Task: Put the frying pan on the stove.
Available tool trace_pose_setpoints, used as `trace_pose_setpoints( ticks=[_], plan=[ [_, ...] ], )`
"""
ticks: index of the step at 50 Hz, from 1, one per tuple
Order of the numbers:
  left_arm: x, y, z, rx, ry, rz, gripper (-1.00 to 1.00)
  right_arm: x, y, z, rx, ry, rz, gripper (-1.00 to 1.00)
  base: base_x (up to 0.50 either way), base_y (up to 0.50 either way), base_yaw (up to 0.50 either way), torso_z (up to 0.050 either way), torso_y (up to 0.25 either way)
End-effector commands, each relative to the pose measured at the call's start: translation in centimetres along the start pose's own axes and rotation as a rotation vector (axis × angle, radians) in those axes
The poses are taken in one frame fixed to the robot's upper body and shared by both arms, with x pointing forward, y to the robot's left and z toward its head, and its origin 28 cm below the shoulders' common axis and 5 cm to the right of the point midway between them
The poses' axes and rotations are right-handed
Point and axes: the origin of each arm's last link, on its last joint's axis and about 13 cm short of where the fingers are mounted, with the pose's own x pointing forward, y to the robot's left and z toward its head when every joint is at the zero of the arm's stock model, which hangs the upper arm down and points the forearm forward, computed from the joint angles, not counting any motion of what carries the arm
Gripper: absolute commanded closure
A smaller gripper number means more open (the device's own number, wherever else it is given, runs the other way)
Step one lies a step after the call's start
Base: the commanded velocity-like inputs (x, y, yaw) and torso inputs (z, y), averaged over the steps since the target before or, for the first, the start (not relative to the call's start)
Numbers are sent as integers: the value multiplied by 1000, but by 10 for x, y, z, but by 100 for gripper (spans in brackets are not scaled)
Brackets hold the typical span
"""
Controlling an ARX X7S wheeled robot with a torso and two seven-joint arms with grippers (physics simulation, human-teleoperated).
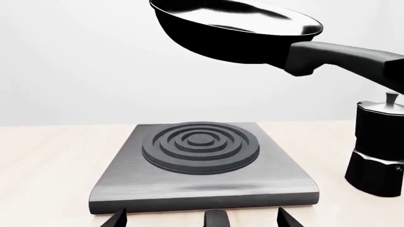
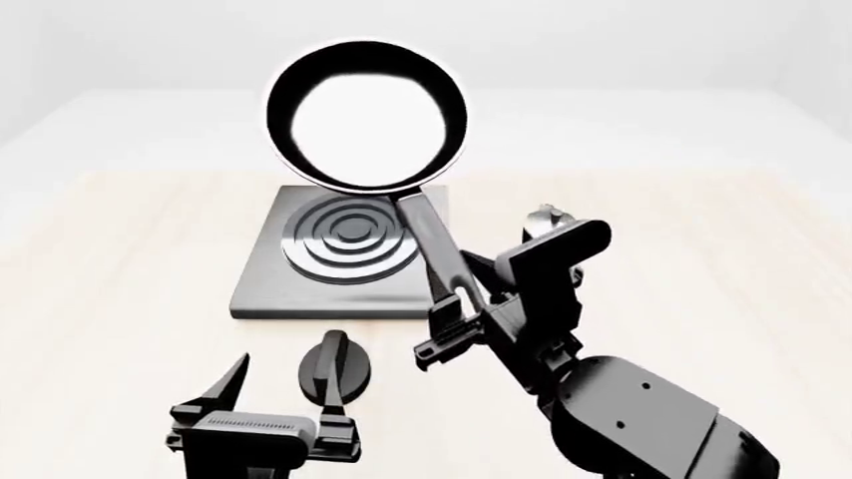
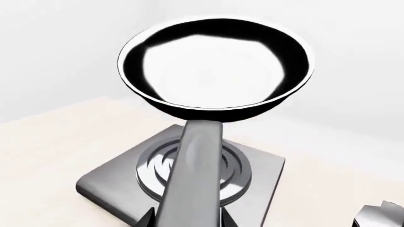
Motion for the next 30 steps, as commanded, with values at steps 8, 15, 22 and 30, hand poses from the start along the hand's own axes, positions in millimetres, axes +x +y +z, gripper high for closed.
trace_pose_setpoints(
  ticks=[8, 15, 22, 30],
  plan=[
    [0, -1, 4, 7, -7, -4, -100, 15, -14, 24, 52, -6, 23, 100, 0, 0, 0, 0, 1],
    [-1, -1, 3, 9, -6, -4, -100, 22, -18, 24, 45, 32, 24, 100, 0, 0, 0, 1, 3],
    [0, -2, 2, 6, -6, -7, -100, 31, -24, 24, 22, 74, 17, 100, 0, 0, 0, 0, 2],
    [0, 0, 3, 4, -7, -2, -100, 38, -27, 27, -15, 118, 3, 100, 0, 0, 0, 0, 1]
  ],
)
